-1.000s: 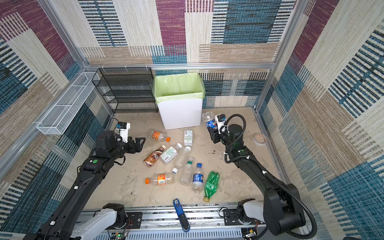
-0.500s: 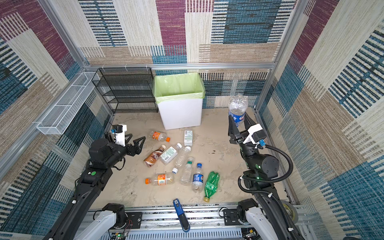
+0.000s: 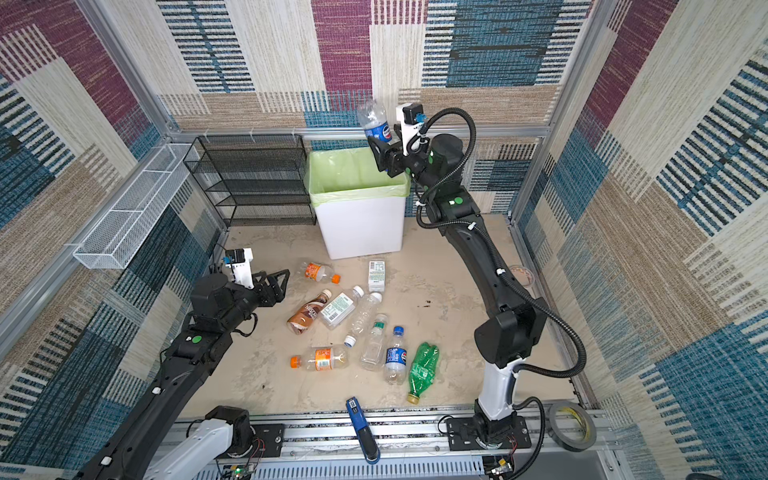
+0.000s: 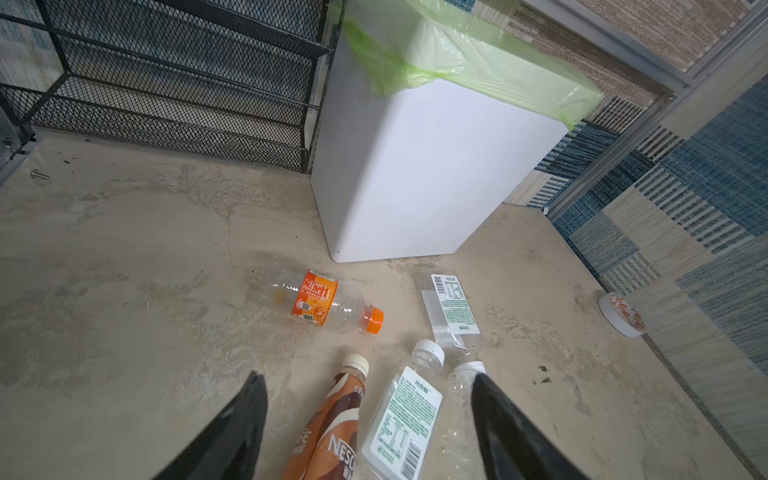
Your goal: Throw the plastic bottles in the bin
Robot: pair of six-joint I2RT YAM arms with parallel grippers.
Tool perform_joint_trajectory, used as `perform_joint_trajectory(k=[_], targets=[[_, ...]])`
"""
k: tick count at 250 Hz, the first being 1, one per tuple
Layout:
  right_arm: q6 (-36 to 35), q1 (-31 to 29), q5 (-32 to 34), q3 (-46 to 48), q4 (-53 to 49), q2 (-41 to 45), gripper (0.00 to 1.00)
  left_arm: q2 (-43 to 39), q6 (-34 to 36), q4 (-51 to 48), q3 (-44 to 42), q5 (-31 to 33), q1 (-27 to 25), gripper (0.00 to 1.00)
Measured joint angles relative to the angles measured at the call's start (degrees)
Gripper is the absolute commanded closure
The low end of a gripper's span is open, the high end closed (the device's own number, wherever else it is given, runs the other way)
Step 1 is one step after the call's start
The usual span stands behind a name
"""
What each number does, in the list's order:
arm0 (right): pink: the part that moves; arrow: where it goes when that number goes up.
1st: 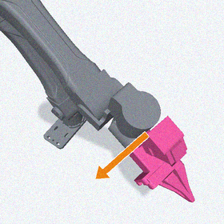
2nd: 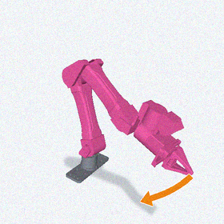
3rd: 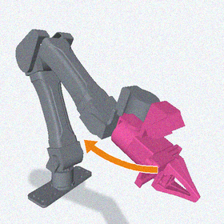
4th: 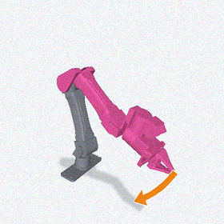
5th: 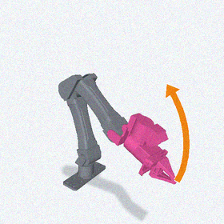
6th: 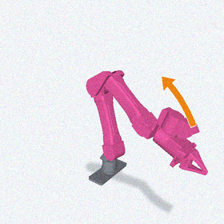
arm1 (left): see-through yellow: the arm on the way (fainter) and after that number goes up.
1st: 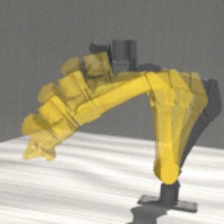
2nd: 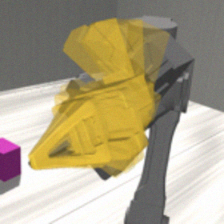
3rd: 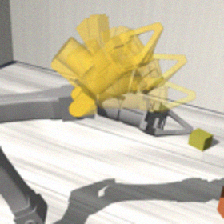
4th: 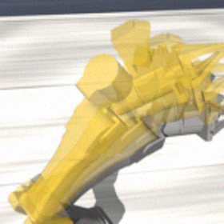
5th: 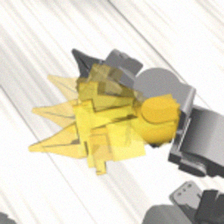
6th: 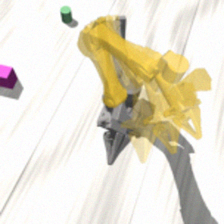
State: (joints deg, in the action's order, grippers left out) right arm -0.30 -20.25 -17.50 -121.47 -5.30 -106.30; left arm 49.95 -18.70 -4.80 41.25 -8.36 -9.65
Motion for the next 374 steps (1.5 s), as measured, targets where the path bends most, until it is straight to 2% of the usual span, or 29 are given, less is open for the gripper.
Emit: perform_joint_trajectory(k=[23,80,141,181,226,288,334,374], targets=[[-0.1,0.5,0.3,3.6,-2.5,3.0,0.12,-0.3,-0.5,-0.7,0.0,1.3,0.0,0.20],[-0.2,4.4,1.3,11.9,-3.6,8.8,0.12,2.8,-3.1,-1.8,-0.2,1.9,-0.3,0.20],[-0.3,4.9,1.2,33.8,-7.9,21.1,0.12,5.4,-5.6,-2.7,-0.3,-1.0,-2.3,0.20],[1.0,5.3,6.3,48.7,-12.9,29.4,0.12,6.7,-5.5,-3.6,0.3,-2.1,-2.6,0.20],[11.3,12.0,13.0,61.8,-19.4,35.5,0.14,10.0,-6.5,-1.4,0.5,-4.0,-2.8,0.20],[24.2,12.5,17.2,70.8,-28.3,42.6,0.15,12.1,-7.0,0.3,1.7,-5.5,-3.5,0.20],[31.5,12.5,15.7,76.8,-30.3,43.8,0.16,12.7,-7.0,1.6,1.7,-5.6,-3.5,0.20],[36.5,12.5,12.5,80.1,-27.0,40.7,0.16,14.2,-7.0,1.6,1.7,-6.2,-3.5,0.20]])
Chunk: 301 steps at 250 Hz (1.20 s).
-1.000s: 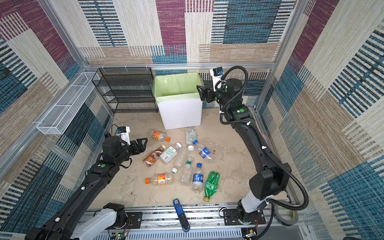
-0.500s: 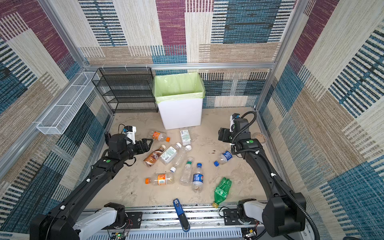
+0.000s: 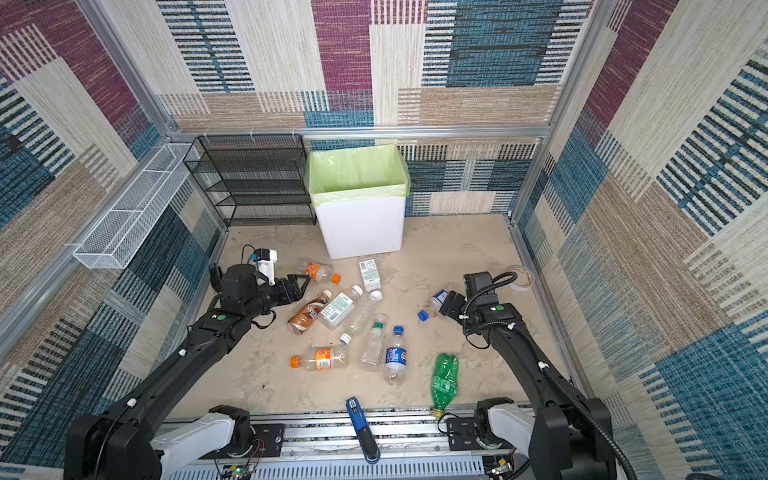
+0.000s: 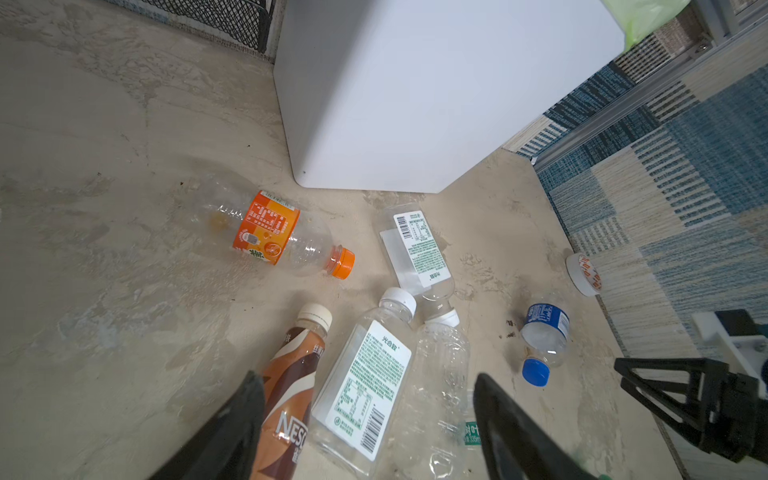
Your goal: Throw the plastic bottles in the bin
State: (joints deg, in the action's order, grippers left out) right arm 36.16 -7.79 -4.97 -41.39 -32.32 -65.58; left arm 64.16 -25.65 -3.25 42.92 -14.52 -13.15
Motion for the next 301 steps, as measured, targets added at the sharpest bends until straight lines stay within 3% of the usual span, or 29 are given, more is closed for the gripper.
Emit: perform_joint_trajectory(k=[75,135,251,301], targets=[[5.3,0.0,-5.9,-0.8,12.5,-10.8,0.15,0.3,0.0,-0.3,0.8,-0.8,0.0,0.20],[5.7,0.0,-6.2,-0.9,17.4,-16.5,0.18,-0.4,0.2,-1.1,1.3,-0.6,0.0,0.20],[1.2,0.0,-0.8,-2.6,21.7,-23.5,0.46,0.2,0.2,-1.7,1.5,-0.6,-0.1,0.20],[-1.2,0.0,0.1,-3.0,22.8,-21.9,0.51,0.4,0.2,-1.9,1.5,-0.6,-0.1,0.21]])
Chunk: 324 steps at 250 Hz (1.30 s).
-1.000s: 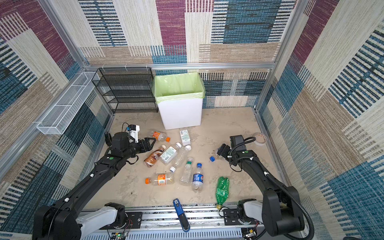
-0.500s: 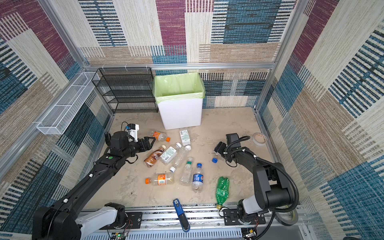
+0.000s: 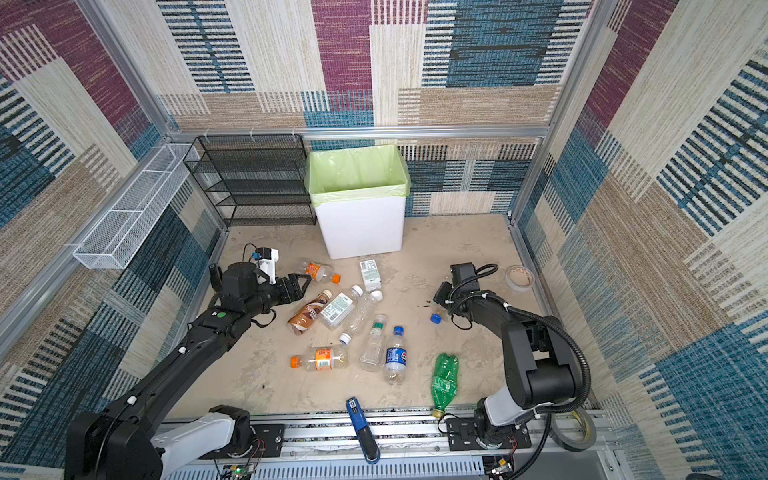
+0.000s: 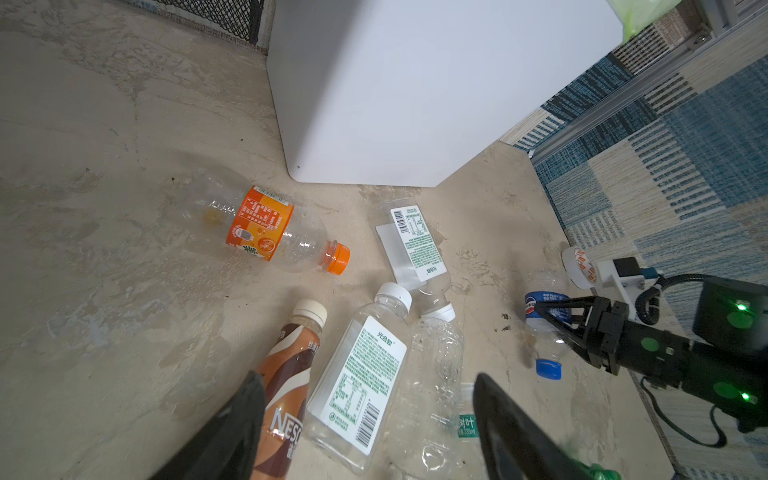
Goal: Throw the plastic bottles in the bin
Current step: 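Grasp the small Pepsi water bottle with the right gripper, then lift the Pepsi water bottle with the right gripper and release it over the bin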
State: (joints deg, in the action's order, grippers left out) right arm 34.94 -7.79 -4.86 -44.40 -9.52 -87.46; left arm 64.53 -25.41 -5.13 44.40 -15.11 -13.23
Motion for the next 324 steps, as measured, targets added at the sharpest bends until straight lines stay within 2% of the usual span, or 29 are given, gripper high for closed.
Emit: perform_joint_trajectory(k=[48,91,136,156,175,204,220,232,247,261,289,300,313,324], targets=[[-3.5,0.0,-3.5,-0.1,1.6,6.5,0.54,-0.9,0.1,-0.9,-0.1,0.0,-0.1,0.21],[-10.3,0.0,-4.6,-0.2,7.5,21.6,0.50,-3.3,0.7,-0.8,-1.2,0.0,-0.4,0.21],[-19.4,0.0,-4.7,4.1,24.3,39.7,0.52,-4.8,2.1,0.2,-1.4,-0.1,-0.7,0.21],[-22.6,0.0,-5.1,5.1,32.9,43.5,0.52,-5.0,2.7,1.0,-1.4,-0.2,-1.1,0.21],[-24.6,0.0,-5.2,4.0,40.2,43.4,0.52,-5.3,3.0,1.5,-1.4,-0.2,-1.7,0.21],[-24.6,0.0,-6.7,-4.3,48.7,34.9,0.53,-6.0,3.2,1.4,-1.4,-0.1,-2.8,0.21],[-22.2,-0.7,-8.5,-13.6,50.8,25.7,0.52,-6.5,3.3,1.5,-1.4,0.2,-3.4,0.21],[-21.0,-3.0,-9.5,-23.5,49.7,17.1,0.47,-6.6,3.3,1.7,-1.5,0.5,-3.7,0.21],[-21.7,-6.8,-11.3,-39.1,44.4,5.4,0.41,-6.5,3.2,1.8,-1.7,1.4,-3.9,0.21],[-22.4,-9.1,-14.2,-55.5,35.3,-7.2,0.33,-6.4,3.2,1.5,-1.8,1.7,-4.1,0.21],[-23.2,-9.5,-16.1,-86.6,14.8,-32.0,0.19,-6.6,3.3,1.3,-1.8,2.8,-4.5,0.20],[-23.2,-9.4,-16.6,-97.5,5.4,-40.9,0.16,-7.1,3.4,1.1,-1.9,2.9,-4.5,0.19],[-23.1,-9.0,-17.2,-104.2,0.3,-48.5,0.14,-7.8,3.7,1.0,-2.2,3.2,-4.5,0.19],[-24.8,-8.9,-17.1,-102.2,0.2,-50.3,0.13,-8.3,4.2,0.8,-2.2,4.0,-4.5,0.18]])
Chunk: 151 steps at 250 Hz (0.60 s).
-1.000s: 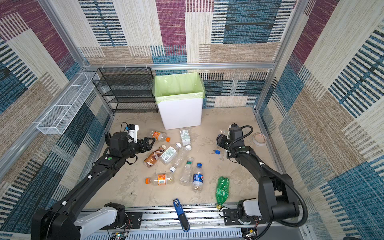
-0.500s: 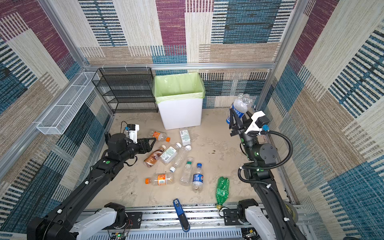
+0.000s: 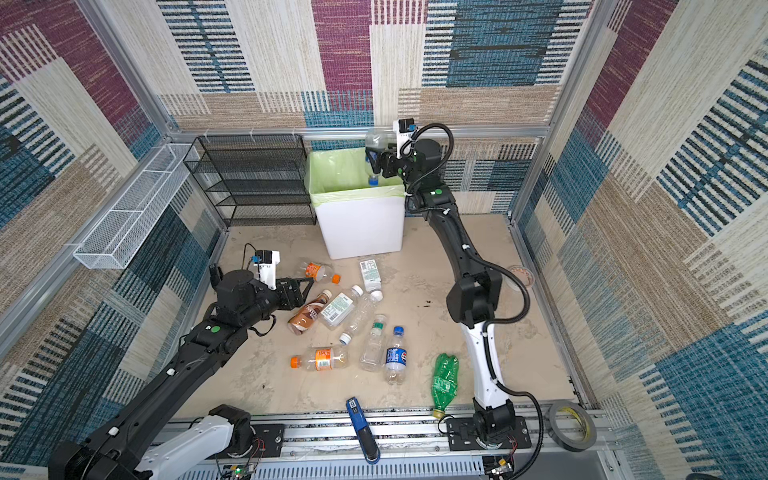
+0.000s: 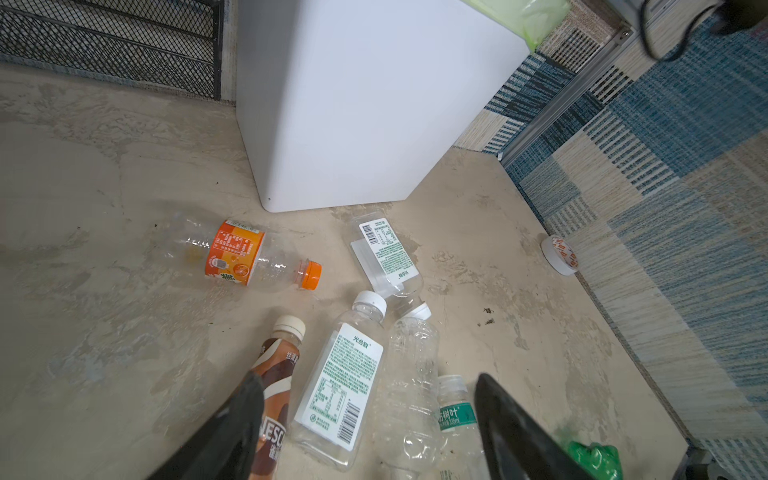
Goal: Throw the plastic bottles in the bin
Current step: 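Lift the Pepsi water bottle with the right gripper and release it over the bin, then move the right gripper down over the green soda bottle near the robot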
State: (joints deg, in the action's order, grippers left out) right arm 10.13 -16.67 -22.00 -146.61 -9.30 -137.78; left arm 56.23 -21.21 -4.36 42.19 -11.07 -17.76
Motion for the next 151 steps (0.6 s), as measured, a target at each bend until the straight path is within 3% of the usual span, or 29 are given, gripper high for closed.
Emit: perform_joint_trajectory(k=[11,31,81,116,134,151], targets=[[-0.7,0.2,0.5,3.8,4.5,0.7,0.13,-0.3,0.3,0.0,0.0,0.4,0.0,0.18],[-0.3,0.2,1.0,8.8,0.3,6.5,0.13,-0.5,0.8,-0.2,0.0,0.5,0.0,0.18],[-3.1,0.0,1.8,6.8,-6.0,20.5,0.15,0.8,1.7,0.6,0.3,0.6,0.0,0.18],[-6.7,0.0,4.3,7.9,-4.6,30.3,0.17,2.0,1.7,1.0,0.3,0.6,0.0,0.18],[-8.3,-0.2,6.4,16.5,-3.5,36.2,0.17,2.1,1.7,1.1,0.3,0.4,0.0,0.17],[-9.1,-0.2,9.5,31.6,-4.5,44.1,0.18,2.1,1.7,1.2,0.2,0.4,0.0,0.18]])
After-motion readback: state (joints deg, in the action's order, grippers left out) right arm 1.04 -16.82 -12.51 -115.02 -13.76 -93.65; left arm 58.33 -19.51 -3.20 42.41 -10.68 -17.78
